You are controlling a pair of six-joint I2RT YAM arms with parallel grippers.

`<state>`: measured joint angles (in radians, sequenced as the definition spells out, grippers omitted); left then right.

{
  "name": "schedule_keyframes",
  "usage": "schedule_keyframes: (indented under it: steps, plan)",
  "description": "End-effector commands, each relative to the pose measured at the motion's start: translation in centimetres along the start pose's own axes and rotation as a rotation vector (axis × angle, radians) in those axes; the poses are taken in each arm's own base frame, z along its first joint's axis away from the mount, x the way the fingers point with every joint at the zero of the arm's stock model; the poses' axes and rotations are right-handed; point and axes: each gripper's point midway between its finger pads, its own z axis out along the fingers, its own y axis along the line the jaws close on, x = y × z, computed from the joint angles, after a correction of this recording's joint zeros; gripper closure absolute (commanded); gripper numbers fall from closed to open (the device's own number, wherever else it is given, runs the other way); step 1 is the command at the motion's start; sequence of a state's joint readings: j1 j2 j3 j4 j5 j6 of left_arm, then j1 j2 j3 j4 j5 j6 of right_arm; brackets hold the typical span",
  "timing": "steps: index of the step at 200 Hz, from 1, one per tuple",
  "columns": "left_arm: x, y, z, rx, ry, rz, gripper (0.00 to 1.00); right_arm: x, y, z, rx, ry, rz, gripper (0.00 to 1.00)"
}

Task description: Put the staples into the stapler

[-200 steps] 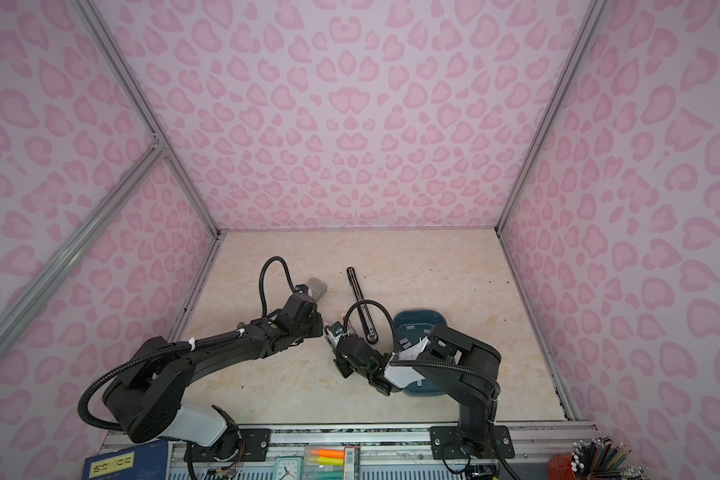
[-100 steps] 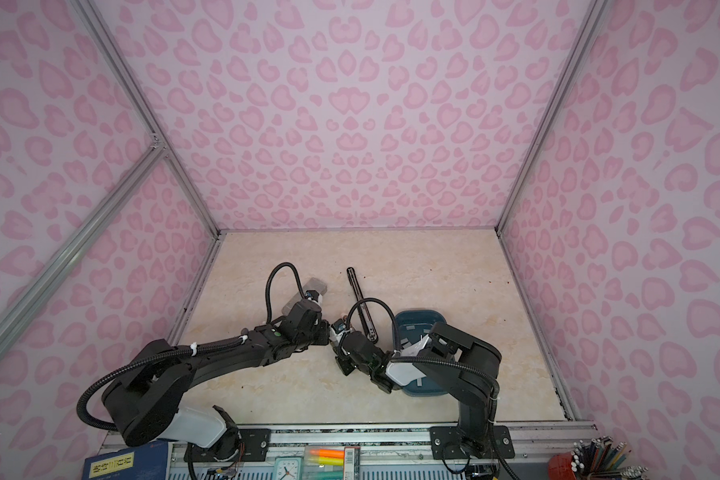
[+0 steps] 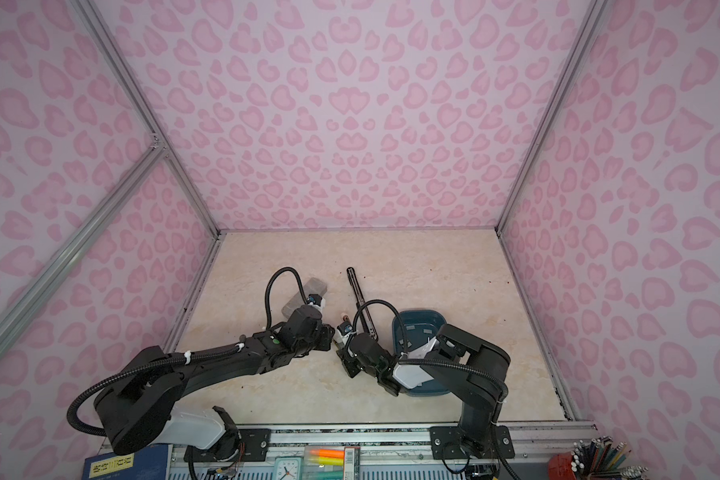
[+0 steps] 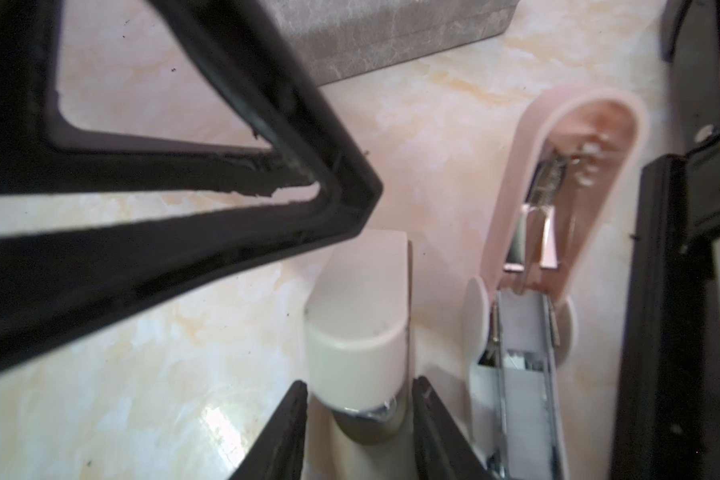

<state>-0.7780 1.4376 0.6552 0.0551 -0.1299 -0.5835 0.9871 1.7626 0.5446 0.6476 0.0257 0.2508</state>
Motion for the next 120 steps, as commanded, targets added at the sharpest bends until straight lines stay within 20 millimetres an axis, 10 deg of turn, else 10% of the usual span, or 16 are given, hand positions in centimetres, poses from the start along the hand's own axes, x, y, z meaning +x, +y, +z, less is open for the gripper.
schedule_keyframes:
  steps: [1, 120]
  plan:
    - [-0.8, -0.4, 0.2, 0.002, -0.03, 0.001, 0.68, 1.3, -0.6, -0.7, 0.021, 0.032, -0.008, 0.53]
    - [0.7, -1.0, 1.5, -0.014, 0.015, 0.047, 0.7, -1.2, -0.3, -5.3, -0.04, -0.15, -0.021, 0.7]
